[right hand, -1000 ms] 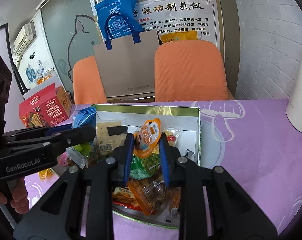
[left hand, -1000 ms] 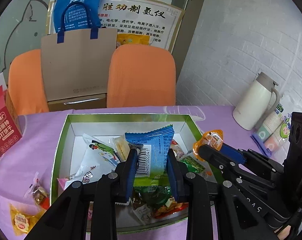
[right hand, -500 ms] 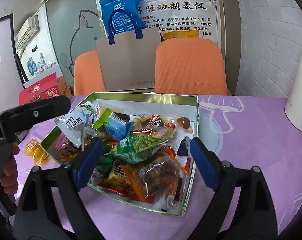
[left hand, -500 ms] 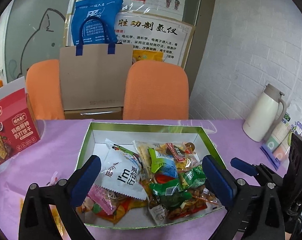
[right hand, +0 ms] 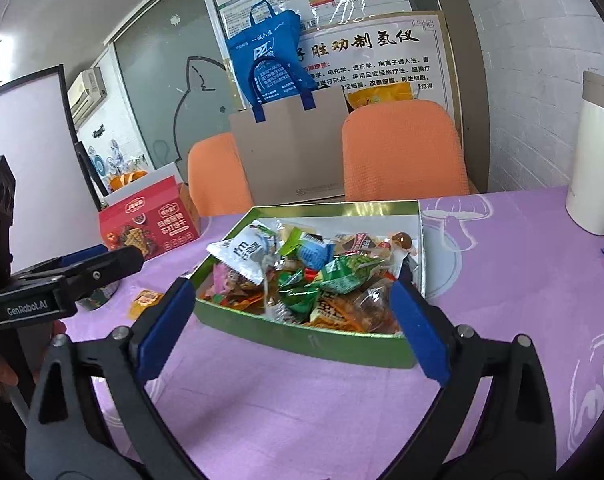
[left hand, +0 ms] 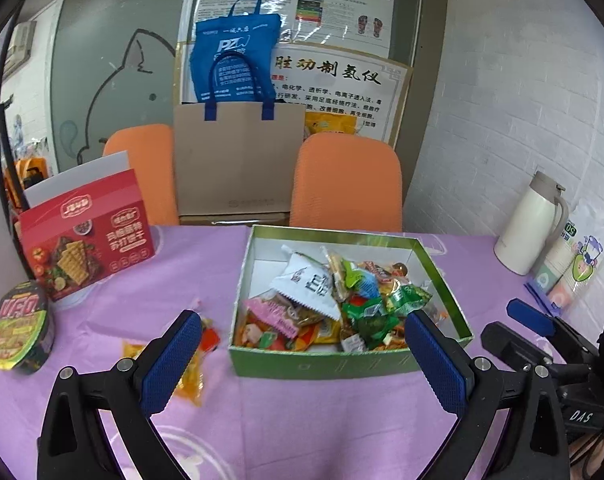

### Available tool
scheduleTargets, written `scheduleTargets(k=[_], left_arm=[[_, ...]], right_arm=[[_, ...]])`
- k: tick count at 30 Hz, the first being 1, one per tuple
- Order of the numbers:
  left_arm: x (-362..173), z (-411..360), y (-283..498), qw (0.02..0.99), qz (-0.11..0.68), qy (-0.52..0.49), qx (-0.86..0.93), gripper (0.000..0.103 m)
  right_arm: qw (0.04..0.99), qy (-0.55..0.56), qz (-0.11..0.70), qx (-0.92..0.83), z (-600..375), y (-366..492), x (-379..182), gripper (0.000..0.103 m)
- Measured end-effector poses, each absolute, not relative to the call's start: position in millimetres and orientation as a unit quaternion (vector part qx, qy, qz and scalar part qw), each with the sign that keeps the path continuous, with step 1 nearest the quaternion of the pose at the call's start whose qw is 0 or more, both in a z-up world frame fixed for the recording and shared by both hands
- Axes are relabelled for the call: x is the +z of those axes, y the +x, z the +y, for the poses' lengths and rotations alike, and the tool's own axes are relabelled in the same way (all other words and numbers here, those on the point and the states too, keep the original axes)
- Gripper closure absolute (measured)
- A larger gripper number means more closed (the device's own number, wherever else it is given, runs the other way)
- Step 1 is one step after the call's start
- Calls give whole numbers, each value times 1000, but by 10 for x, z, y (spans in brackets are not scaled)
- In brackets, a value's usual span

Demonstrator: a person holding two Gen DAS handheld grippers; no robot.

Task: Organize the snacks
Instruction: 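Move both tools toward the yellow bag with the red logo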

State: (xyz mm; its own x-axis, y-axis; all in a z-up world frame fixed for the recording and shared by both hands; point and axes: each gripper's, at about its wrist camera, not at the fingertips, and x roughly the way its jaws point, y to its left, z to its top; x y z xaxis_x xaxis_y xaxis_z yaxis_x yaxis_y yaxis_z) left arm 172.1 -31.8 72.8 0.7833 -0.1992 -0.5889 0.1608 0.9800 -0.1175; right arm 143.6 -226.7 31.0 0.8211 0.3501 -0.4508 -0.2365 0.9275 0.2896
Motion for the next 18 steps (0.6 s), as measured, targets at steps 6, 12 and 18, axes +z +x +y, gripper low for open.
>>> scheduleTargets(k=[6, 12, 18], left_arm=[[448, 329, 1340, 942, 330, -48, -35, 0], [95, 878, 1238, 927, 365, -83, -5, 0], [57, 1105, 1277, 927, 363, -93, -5, 0]], right_arm=[[936, 116, 274, 189, -1991, 1227, 214, 5], [924, 109, 301, 212, -1635, 1189, 55, 5], [914, 89, 321, 231, -1301, 1253, -54, 5]])
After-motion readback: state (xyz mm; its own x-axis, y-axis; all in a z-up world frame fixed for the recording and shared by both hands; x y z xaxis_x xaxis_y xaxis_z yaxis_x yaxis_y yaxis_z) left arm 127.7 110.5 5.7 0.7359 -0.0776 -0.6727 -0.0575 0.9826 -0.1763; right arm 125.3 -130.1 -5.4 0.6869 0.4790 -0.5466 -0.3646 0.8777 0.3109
